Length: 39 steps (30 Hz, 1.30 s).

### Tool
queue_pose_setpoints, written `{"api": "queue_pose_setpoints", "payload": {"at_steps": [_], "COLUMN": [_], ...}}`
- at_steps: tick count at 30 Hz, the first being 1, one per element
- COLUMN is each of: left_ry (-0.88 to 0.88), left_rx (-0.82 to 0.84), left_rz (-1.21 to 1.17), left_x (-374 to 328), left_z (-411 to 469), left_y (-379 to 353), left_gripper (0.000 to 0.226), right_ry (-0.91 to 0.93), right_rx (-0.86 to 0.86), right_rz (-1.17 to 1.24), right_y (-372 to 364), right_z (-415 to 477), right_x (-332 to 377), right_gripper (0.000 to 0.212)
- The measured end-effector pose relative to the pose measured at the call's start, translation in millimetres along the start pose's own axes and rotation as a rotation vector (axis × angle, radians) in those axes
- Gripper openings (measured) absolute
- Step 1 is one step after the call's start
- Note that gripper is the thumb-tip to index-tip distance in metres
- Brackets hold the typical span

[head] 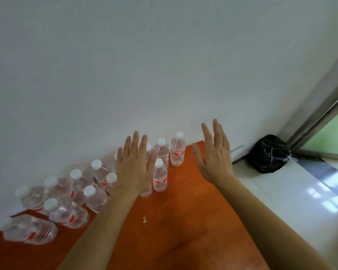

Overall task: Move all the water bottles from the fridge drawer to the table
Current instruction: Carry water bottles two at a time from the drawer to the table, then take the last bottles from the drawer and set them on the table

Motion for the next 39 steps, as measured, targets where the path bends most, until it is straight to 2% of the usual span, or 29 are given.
{"api": "queue_pose_setpoints", "payload": {"at_steps": [5,12,21,26,32,39], "left_ry": [-0.171,-0.548,-0.984,-1.175,-1.335,-1.35], "left_rx": [-0.022,0.012,0.022,0.049,0.059,0.14], "left_rz": [-0.024,-0.1,-0.195,-0.219,-0.194,-0.128], "left_x": [-108,-323,-601,-719,-835,-958], "left_z": [9,-45,-261,-406,-500,-542], "left_y": [7,-5,-31,-50,-58,-133], "left_gripper": [0.071,0.072,0.071,0.073,0.075,0.079], "right_ry": [-0.131,-0.435,-0.753,-0.913,-1.093,-1.182], "right_rx": [-0.12,-0.283,-0.491,-0.502,-0.558,-0.51], "right_rz": [-0.172,-0.31,-0.468,-0.657,-0.74,-0.737], "right_y": [79,220,395,483,557,589], "right_z": [-57,-197,-495,-652,-768,-834], "right_x": [-80,-203,-318,-363,-410,-511], "right_gripper": [0.068,0.071,0.078,0.086,0.096,0.094]}}
Point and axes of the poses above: each hand's wrist, its own z-axis towards the middle knuckle, its own y-axis out of the back of the hand, x = y × z, the point moved 6 cm from there along z, towards the middle knuckle, and after that the axes turned 5 degrees about x, right-handed, at the moved point
